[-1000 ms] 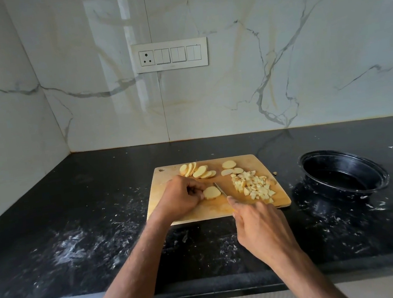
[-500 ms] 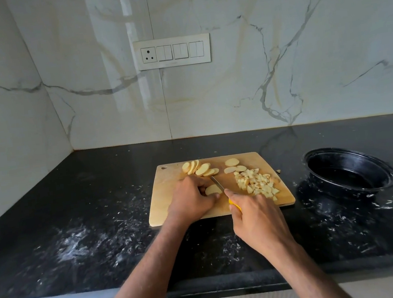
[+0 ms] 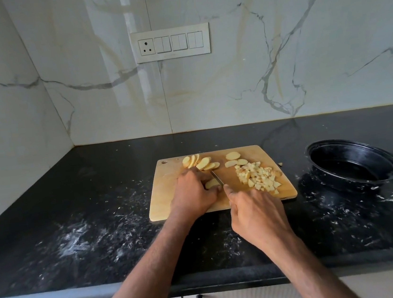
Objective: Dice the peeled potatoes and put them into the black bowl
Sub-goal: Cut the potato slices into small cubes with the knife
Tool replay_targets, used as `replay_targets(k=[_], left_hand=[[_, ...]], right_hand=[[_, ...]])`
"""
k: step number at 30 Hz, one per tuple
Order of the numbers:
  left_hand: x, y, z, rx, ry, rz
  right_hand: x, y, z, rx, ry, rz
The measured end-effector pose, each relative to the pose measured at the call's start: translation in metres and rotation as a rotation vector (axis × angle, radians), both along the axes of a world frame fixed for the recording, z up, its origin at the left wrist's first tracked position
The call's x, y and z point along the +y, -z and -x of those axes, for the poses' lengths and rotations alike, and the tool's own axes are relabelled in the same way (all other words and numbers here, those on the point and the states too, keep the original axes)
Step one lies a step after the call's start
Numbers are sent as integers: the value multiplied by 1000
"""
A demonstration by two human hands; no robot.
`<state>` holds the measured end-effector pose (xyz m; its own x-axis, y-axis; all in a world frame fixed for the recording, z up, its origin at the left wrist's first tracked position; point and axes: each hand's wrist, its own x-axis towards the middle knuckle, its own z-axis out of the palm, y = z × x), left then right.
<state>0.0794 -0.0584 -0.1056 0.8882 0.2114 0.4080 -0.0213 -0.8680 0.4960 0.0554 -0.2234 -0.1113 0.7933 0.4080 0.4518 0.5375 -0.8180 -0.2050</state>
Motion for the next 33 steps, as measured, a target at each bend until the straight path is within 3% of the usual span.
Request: replay_targets(k=[9, 17, 33], left_hand=[[2, -1, 1, -25, 3, 19], [10, 0, 4, -26, 39, 35], [10, 5, -3, -43, -3, 44]], right_hand=[[-13, 0, 13, 45, 30, 4], [-18, -4, 17, 61, 48, -109], [-14, -8, 21, 53, -3, -58]])
